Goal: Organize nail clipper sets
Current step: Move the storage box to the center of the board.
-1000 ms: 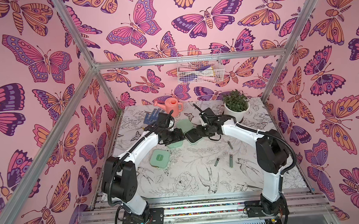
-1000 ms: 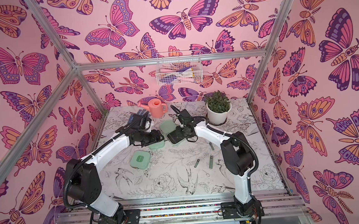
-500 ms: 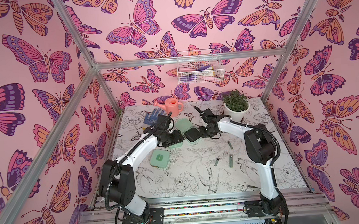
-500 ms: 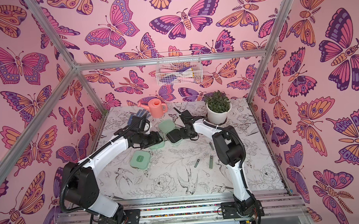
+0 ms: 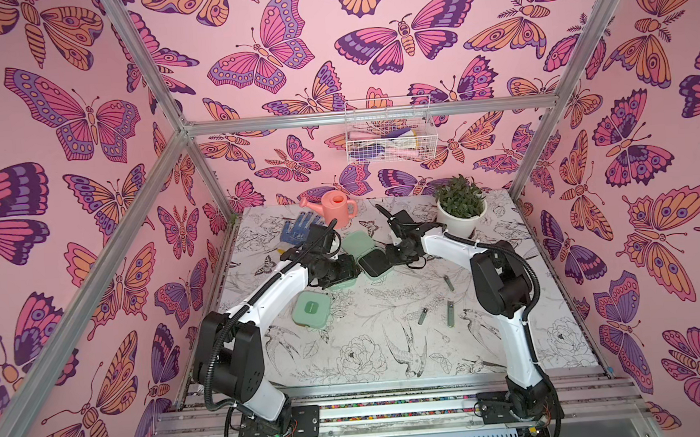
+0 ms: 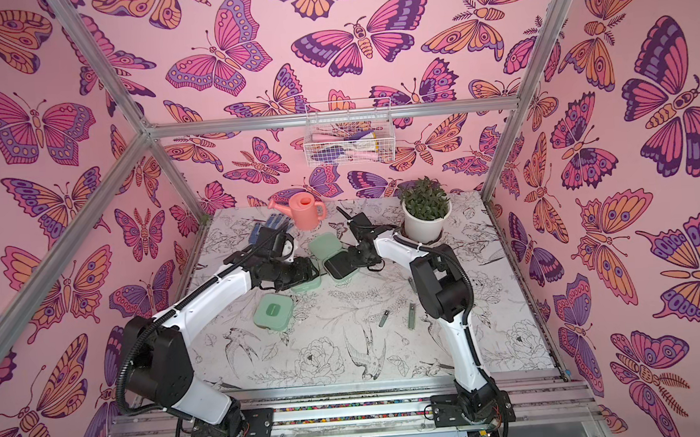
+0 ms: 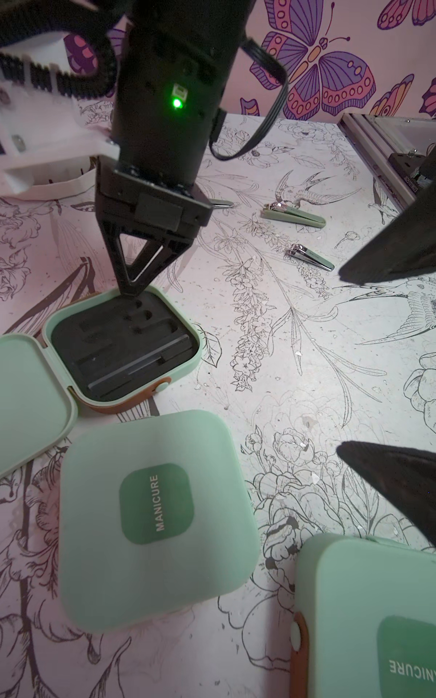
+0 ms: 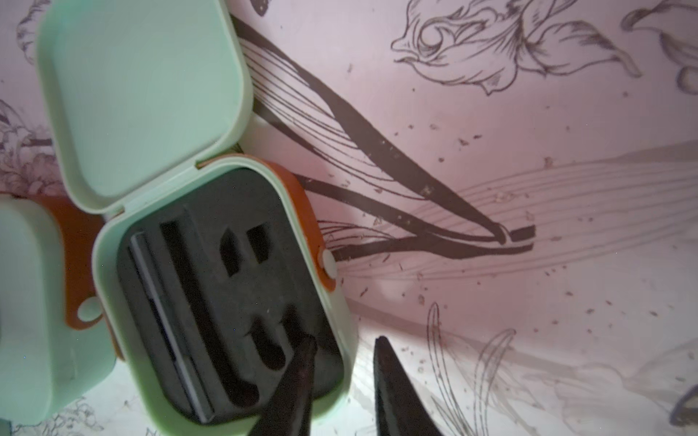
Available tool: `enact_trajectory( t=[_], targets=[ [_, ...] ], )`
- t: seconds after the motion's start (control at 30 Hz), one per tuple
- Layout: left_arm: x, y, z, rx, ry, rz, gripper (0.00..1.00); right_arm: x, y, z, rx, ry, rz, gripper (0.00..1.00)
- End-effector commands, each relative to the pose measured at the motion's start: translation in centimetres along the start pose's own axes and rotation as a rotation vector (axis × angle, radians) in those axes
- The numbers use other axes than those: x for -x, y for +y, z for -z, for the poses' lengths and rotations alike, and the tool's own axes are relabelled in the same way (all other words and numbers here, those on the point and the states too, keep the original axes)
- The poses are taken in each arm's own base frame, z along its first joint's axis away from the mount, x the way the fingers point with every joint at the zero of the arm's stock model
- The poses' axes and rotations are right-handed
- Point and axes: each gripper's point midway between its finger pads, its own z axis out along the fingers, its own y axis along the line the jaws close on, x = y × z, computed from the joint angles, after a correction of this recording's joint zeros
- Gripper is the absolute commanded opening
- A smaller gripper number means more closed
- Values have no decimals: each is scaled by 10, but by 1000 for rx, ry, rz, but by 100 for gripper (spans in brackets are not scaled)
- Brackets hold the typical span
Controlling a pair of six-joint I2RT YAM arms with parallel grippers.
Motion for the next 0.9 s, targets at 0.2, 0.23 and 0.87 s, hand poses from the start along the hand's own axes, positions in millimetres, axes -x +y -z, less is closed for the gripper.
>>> enact_trajectory(
  t=[0.2,0.23,0.87],
  targets=[
    [-12,0,0,-4,32,8,68,-16,-8,-13,-5,45,-25,14],
    [-13,-1,1,-5,33,10,68,-16,-8,-12,-2,45,-24,13],
    [-40,1,10,-9,45,32,68,-125,3,47,-43,78,-45,2]
  ],
)
